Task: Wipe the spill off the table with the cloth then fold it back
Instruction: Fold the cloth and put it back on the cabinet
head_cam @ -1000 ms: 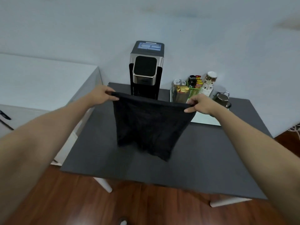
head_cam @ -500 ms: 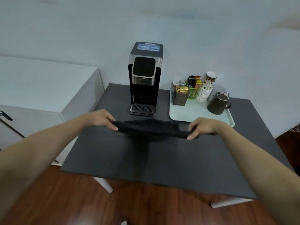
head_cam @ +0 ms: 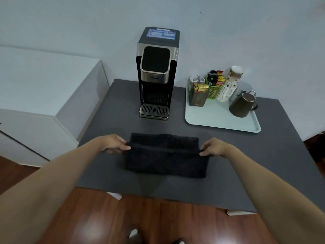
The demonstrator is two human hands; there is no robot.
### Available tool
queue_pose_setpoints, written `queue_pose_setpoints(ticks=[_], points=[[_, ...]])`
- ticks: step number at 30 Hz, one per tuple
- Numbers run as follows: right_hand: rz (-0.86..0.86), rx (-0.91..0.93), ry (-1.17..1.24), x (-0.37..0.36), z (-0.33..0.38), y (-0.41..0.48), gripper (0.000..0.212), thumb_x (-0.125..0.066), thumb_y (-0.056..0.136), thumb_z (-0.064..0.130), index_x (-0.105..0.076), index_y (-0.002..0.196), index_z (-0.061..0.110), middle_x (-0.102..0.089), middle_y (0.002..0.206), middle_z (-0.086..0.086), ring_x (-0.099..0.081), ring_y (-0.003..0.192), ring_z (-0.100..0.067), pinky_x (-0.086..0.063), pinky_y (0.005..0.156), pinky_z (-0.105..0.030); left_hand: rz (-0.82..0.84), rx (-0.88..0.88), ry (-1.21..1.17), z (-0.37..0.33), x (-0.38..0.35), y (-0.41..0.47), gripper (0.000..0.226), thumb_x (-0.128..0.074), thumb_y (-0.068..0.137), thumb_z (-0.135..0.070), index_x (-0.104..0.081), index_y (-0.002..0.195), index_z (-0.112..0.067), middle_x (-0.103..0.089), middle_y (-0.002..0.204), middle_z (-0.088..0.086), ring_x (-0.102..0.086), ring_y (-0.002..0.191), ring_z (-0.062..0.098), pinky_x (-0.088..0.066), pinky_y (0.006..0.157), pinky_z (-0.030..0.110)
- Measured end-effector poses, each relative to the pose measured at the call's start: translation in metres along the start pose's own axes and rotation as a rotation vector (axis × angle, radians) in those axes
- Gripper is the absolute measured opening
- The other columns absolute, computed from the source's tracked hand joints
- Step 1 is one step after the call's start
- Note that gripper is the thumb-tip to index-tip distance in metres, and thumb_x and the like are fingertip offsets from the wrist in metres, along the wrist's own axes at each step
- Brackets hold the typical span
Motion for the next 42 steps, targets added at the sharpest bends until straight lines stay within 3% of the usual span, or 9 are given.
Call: queue_pose_setpoints(ticks=[3,5,8,11,15,20,32,38,42], points=[[-0.259,0.032,0.044,0.008,0.007,0.025,0.025,-0.073,0.077,0.011,-0.070,0.100,0.004,-0.065,0.093,-0.010,-0.056,0.086,-0.018,-0.043,0.074,-0.023,-0.219,-0.064,-0.192,-0.007,0.006,0.026,0.027,-0.065,0.085,-0.019,-0.064,0.107,-0.003,-0.057,0.065,0.000,-0.050,0.031,-0.004,-0.037,0.038,0.012],[-0.339,0.024,0.049,0.008,0.011,0.041,0.023,-0.073,0.077,0.012,-0.070,0.099,0.005,-0.069,0.100,-0.012,-0.061,0.094,-0.022,-0.042,0.079,-0.022,-0.344,-0.075,-0.226,-0.009,0.009,0.043,0.032,-0.068,0.083,-0.016,-0.065,0.110,0.001,-0.062,0.075,0.005,-0.051,0.031,-0.007,-0.044,0.049,0.009],[-0.392,0.019,0.016,0.007,0.014,0.064,0.022,-0.072,0.078,0.013,-0.070,0.098,0.005,-0.069,0.106,-0.014,-0.062,0.103,-0.026,-0.042,0.082,-0.022,-0.483,-0.042,-0.197,-0.007,0.011,0.065,0.034,-0.071,0.080,-0.021,-0.068,0.108,-0.003,-0.071,0.100,0.012,-0.071,0.078,0.004,-0.048,0.086,0.023],[-0.402,0.012,-0.042,0.003,0.013,0.081,0.024,-0.070,0.080,0.013,-0.068,0.101,0.003,-0.067,0.109,-0.017,-0.060,0.105,-0.030,-0.044,0.083,-0.026,-0.568,-0.045,-0.142,-0.006,0.009,0.078,0.031,-0.071,0.079,-0.023,-0.070,0.107,-0.007,-0.070,0.113,0.011,-0.062,0.110,0.025,-0.043,0.096,0.028],[-0.337,0.002,-0.140,-0.008,0.011,0.095,0.036,-0.063,0.084,0.011,-0.057,0.119,0.003,-0.059,0.123,-0.018,-0.054,0.115,-0.034,-0.046,0.098,-0.038,-0.591,-0.118,0.029,-0.009,0.009,0.093,0.031,-0.069,0.080,-0.021,-0.069,0.109,-0.013,-0.069,0.114,0.011,-0.062,0.109,0.028,-0.046,0.094,0.034],[-0.344,0.030,-0.289,-0.013,0.014,0.098,0.029,-0.058,0.085,0.009,-0.054,0.112,-0.002,-0.041,0.129,-0.020,-0.041,0.121,-0.038,-0.039,0.098,-0.038,-0.486,-0.247,0.293,-0.018,0.008,0.106,0.033,-0.064,0.081,-0.011,-0.064,0.113,-0.009,-0.057,0.120,0.019,-0.052,0.117,0.032,-0.039,0.105,0.035],[-0.227,0.141,-0.278,0.031,0.024,0.061,0.024,-0.067,0.083,0.015,-0.068,0.104,0.003,-0.067,0.109,-0.015,-0.059,0.104,-0.028,-0.039,0.079,-0.022,-0.396,-0.375,0.361,-0.043,0.040,0.069,0.025,-0.063,0.079,-0.006,-0.069,0.103,-0.006,-0.071,0.105,0.012,-0.063,0.093,0.019,-0.039,0.082,0.017],[-0.455,0.364,-0.273,0.071,0.057,0.021,0.020,-0.063,0.086,0.014,-0.068,0.103,0.005,-0.067,0.104,-0.014,-0.051,0.084,-0.017,-0.036,0.077,-0.024,-0.637,-0.533,0.267,-0.070,0.088,0.024,0.014,-0.070,0.075,-0.007,-0.073,0.088,-0.012,-0.073,0.089,0.008,-0.059,0.076,0.013,-0.042,0.077,0.020],[-0.471,0.378,-0.231,0.047,0.050,0.006,0.020,-0.067,0.083,0.012,-0.070,0.101,0.003,-0.067,0.101,-0.016,-0.057,0.083,-0.021,-0.042,0.078,-0.027,-0.621,-0.529,0.312,-0.050,0.074,0.013,0.018,-0.074,0.073,-0.010,-0.075,0.090,-0.012,-0.073,0.093,0.008,-0.064,0.083,0.018,-0.044,0.080,0.022]])
Point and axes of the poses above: each hand's wrist, its own y-axis towards the middle knuckle, its own x-axis out of the back of the hand, z = x × y, the point moved 4 cm from there along y, towards the middle knuckle
